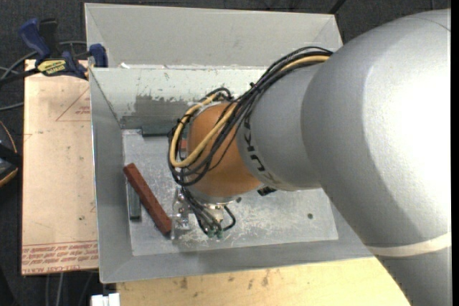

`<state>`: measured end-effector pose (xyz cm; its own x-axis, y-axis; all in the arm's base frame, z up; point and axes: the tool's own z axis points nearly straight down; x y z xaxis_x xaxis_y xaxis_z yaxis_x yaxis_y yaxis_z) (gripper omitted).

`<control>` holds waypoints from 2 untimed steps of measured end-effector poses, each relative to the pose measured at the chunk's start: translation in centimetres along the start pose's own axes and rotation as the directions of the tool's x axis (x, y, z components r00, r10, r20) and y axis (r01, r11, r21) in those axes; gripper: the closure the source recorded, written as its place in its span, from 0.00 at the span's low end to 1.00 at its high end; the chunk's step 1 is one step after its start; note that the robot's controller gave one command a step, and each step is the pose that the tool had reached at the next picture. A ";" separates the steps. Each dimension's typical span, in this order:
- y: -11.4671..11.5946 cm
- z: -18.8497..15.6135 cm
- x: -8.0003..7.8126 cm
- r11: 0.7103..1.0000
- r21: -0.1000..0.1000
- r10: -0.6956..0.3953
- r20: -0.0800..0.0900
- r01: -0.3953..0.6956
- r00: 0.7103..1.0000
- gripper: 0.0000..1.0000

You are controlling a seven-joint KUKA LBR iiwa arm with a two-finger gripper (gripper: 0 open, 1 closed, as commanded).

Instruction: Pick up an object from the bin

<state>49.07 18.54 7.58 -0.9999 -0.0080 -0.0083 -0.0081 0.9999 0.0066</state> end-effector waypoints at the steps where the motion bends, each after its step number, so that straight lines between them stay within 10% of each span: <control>1: -1.4 -3.6 -0.1 0.999 0.007 0.033 -0.010 -0.033 0.999 1.00; 2: -1.0 -11.9 -0.6 1.000 0.006 0.020 -0.007 -0.020 1.000 0.00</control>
Offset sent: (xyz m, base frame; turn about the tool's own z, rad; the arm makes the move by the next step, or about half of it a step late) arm 0.0048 -0.0111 0.1193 0.0225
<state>49.60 17.49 19.49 -0.9999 0.0124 -0.0016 0.0124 0.9999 0.0010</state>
